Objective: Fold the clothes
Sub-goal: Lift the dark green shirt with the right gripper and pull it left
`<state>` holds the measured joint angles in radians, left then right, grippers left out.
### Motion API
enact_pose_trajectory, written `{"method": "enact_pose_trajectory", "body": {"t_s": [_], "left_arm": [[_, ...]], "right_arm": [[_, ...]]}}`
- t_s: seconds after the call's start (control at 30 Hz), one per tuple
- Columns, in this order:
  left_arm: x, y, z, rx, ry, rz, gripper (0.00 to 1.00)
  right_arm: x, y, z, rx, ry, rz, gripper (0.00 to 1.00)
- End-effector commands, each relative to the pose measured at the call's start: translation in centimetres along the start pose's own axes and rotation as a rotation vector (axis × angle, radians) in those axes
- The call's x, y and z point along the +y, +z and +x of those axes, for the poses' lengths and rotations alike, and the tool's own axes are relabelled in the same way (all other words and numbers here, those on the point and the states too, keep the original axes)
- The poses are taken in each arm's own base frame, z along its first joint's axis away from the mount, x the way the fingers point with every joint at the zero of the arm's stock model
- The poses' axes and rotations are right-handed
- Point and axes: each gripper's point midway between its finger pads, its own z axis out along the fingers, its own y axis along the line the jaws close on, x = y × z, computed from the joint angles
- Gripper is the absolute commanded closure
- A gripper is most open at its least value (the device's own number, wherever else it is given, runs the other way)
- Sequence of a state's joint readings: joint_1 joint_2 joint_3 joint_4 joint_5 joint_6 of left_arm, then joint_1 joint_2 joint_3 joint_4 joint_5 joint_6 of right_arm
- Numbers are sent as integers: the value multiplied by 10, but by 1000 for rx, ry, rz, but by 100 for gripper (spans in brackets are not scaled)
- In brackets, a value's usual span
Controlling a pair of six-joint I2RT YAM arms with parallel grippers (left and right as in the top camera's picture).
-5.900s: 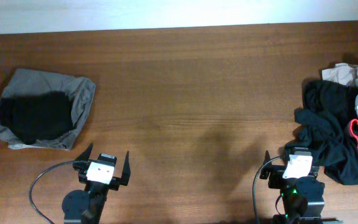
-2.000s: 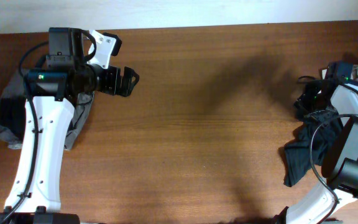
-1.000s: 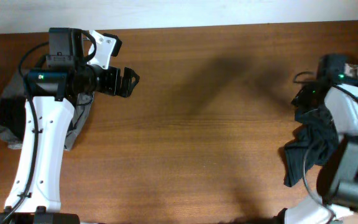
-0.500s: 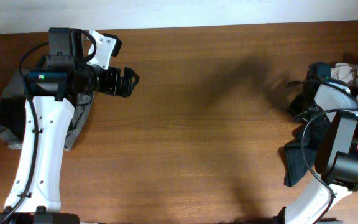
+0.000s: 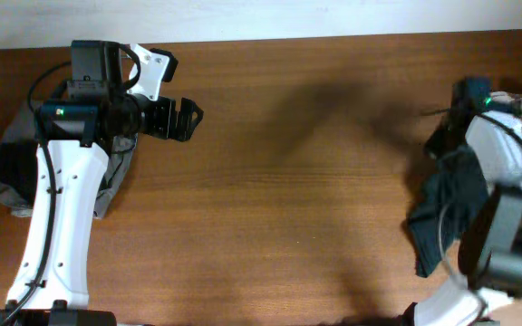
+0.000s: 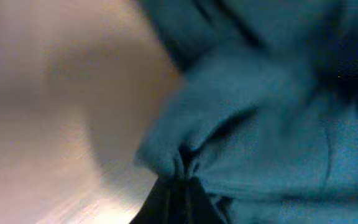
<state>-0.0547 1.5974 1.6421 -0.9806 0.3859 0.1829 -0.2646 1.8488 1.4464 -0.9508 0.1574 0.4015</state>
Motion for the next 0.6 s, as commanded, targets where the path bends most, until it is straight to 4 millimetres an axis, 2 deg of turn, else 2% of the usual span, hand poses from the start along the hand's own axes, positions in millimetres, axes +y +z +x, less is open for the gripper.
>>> {"method": "enact_pose_trajectory", "body": {"t_s": [0.0, 0.03, 0.13, 0.23, 0.3, 0.33, 0.57], "left_arm": [[-2, -3, -7, -17, 21, 8, 1], [-2, -3, -7, -17, 21, 8, 1], [-3, -3, -7, -17, 21, 8, 1], [-3, -3, -7, -17, 21, 8, 1], [-2, -3, -7, -17, 20, 8, 1], [-3, -3, -7, -17, 20, 8, 1], [-3, -3, -7, -17, 20, 8, 1]], "right_arm": [[72, -170, -32, -349, -272, -412, 96], [82, -205, -30, -421, -330, -478, 96], [92, -285, -22, -593, -396, -579, 96], [102, -341, 0, -718, -536, -674, 96], [107, -355, 10, -757, -600, -705, 96], [108, -355, 11, -751, -595, -711, 96], [112, -330, 18, -635, -582, -699, 96]]}}
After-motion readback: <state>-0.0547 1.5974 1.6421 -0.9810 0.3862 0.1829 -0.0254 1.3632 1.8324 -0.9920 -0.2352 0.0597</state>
